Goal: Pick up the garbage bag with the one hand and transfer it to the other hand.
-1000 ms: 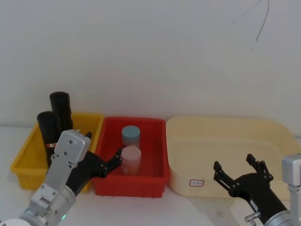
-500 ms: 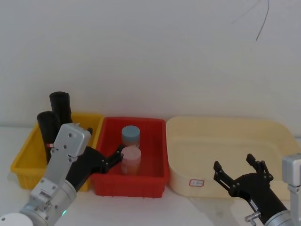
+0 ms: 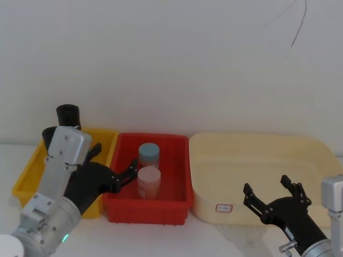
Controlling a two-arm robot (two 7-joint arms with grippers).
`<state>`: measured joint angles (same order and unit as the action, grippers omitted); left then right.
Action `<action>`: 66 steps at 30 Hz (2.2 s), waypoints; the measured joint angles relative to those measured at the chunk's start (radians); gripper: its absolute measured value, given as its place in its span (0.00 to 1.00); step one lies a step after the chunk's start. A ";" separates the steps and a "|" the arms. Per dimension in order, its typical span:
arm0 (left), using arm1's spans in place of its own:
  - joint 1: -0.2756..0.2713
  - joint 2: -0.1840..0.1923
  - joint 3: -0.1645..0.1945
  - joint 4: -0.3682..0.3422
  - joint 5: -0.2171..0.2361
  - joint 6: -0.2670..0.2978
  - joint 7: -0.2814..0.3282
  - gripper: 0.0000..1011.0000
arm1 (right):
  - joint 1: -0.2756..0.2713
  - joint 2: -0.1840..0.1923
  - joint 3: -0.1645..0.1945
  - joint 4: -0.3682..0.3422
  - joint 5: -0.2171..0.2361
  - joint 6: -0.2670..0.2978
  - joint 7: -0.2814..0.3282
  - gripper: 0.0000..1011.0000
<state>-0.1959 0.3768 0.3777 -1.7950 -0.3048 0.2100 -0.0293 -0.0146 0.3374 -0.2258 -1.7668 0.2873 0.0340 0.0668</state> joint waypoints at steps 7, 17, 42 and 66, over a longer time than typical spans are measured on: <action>0.061 0.019 -0.067 -0.079 -0.042 0.062 0.011 0.99 | 0.000 0.000 0.000 0.000 0.000 0.000 0.000 0.99; 0.148 0.042 -0.165 -0.146 -0.084 0.126 0.042 0.99 | 0.000 0.000 0.000 0.000 0.000 0.000 0.000 0.99; 0.186 0.066 -0.260 -0.106 -0.110 0.181 0.030 0.99 | 0.000 0.000 0.000 0.000 0.000 0.000 0.000 0.99; 0.071 0.111 -0.254 0.072 -0.107 0.147 -0.117 0.99 | 0.000 0.000 0.000 0.000 0.000 0.000 0.000 0.99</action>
<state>-0.1246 0.4879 0.1236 -1.7230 -0.4122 0.3565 -0.1462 -0.0146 0.3374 -0.2258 -1.7668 0.2873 0.0341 0.0668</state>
